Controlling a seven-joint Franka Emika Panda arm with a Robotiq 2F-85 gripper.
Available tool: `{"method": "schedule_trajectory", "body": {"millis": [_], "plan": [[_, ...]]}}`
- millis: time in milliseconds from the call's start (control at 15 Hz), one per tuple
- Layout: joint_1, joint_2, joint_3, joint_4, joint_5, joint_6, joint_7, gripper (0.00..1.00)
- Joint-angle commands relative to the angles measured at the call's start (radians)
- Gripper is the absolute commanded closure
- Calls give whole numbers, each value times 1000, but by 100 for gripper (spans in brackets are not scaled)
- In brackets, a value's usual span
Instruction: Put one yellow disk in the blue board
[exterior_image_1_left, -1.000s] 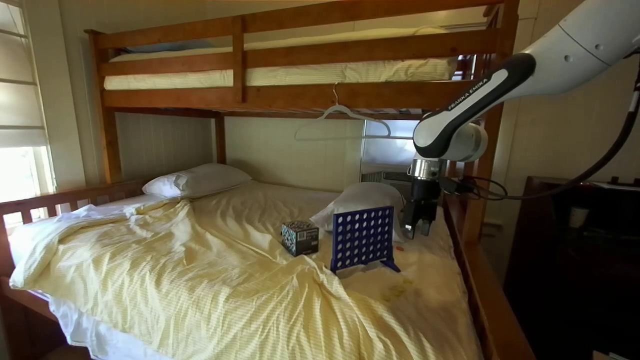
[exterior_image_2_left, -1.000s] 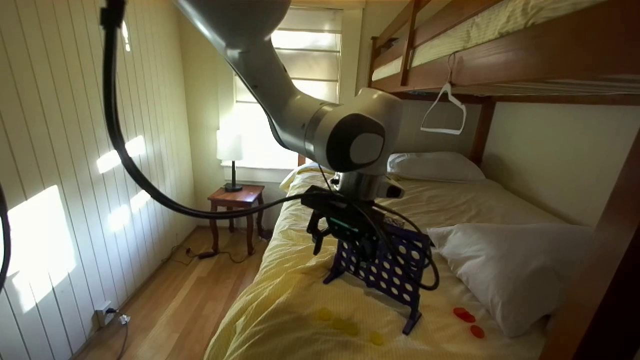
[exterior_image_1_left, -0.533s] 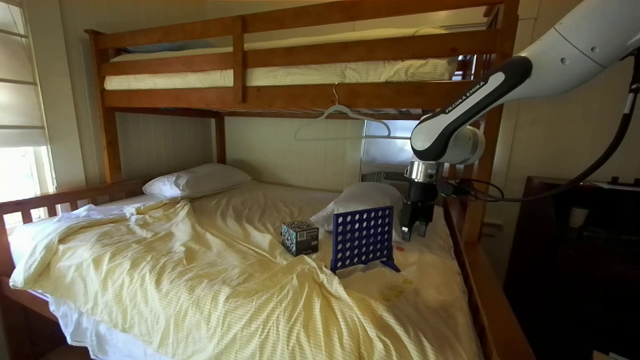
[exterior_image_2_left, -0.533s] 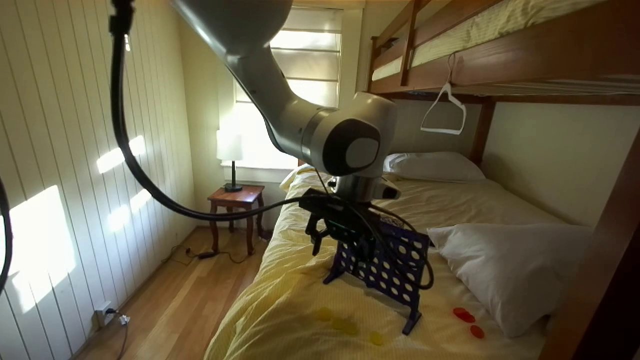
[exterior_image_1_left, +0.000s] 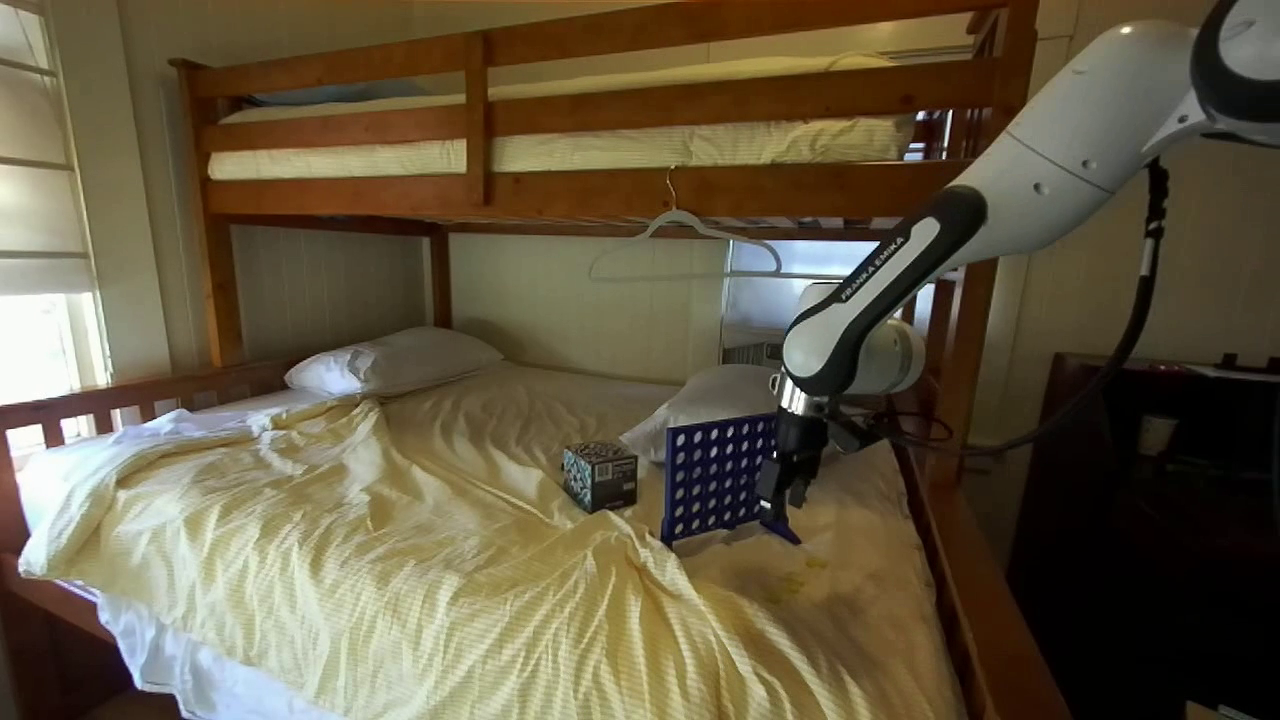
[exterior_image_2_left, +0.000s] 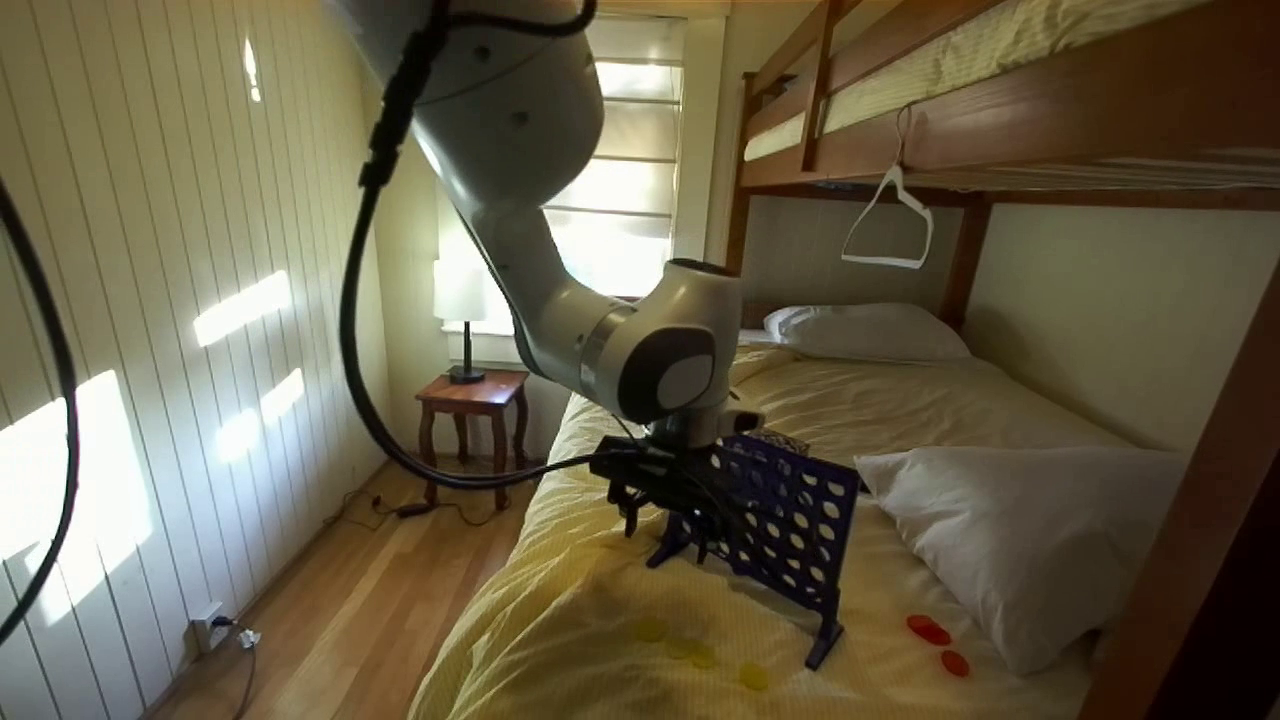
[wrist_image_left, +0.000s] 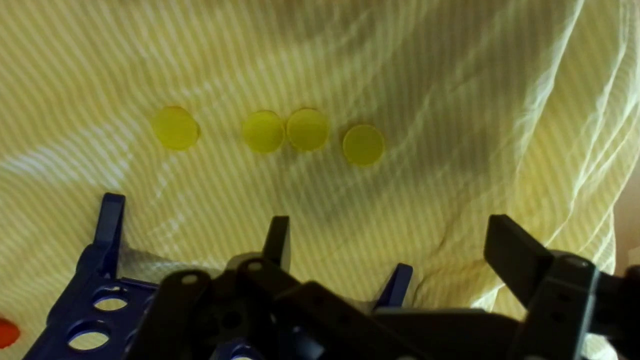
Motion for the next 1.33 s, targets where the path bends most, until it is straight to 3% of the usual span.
{"method": "schedule_trajectory", "body": {"millis": [0, 667, 1267], "plan": [[-31, 102, 44, 53, -2, 66, -60, 0], [-120, 279, 163, 153, -9, 119, -180, 0], [-162, 344, 191, 201, -36, 66, -230, 0]]}}
